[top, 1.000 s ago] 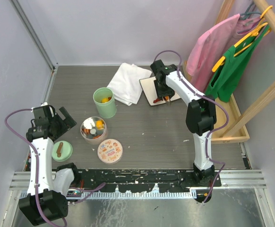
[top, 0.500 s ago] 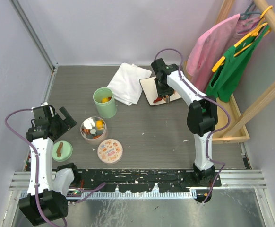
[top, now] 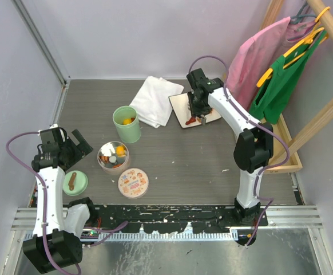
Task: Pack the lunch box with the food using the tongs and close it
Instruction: Pick up the fake food from the plate, then place the fake food in the packing box, then pick up the fake food from the plate, then place the fake food in the packing box.
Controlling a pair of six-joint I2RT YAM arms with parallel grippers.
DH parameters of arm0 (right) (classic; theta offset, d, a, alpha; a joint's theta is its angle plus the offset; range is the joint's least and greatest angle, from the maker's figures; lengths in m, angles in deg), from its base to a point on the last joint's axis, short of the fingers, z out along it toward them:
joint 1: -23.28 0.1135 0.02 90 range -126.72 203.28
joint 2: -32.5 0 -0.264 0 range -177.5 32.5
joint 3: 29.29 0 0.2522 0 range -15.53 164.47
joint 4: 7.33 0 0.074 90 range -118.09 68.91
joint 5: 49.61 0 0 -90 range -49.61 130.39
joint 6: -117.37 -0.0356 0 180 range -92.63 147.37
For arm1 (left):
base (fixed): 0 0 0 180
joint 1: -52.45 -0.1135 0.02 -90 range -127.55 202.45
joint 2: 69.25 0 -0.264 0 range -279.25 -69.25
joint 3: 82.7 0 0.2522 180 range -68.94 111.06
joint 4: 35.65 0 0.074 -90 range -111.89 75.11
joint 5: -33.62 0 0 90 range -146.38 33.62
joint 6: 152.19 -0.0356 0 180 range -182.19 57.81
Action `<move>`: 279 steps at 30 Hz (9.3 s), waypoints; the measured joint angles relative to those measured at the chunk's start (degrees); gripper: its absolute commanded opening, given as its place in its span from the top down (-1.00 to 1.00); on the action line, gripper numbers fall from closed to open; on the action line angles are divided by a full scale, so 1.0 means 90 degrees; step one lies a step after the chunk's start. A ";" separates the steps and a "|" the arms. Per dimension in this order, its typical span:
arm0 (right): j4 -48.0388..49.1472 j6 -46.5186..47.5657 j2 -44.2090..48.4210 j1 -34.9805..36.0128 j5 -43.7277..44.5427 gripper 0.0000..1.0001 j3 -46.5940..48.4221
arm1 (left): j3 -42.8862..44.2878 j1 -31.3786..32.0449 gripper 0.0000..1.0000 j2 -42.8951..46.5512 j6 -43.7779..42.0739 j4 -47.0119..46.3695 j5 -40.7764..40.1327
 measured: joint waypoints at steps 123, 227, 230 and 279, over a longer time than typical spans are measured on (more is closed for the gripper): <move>-0.0083 -0.0750 0.2676 0.0848 0.0699 0.05 -0.1987 | -0.0107 0.0039 -0.96 0.0036 -0.0005 -0.0075 0.0153; 0.0287 -0.0408 0.0614 0.0316 -0.0372 0.05 -0.1372 | -0.0104 0.0039 -0.96 -0.0066 -0.0002 -0.0075 0.0097; 0.0262 -0.0391 0.0610 0.0316 -0.0372 0.04 -0.1367 | -0.0107 0.0039 -0.96 -0.0073 -0.0002 -0.0075 0.0100; 0.0784 -0.0529 0.1744 0.0364 -0.1282 0.36 -0.1792 | -0.0104 0.0039 -0.96 -0.0073 -0.0005 -0.0075 0.0117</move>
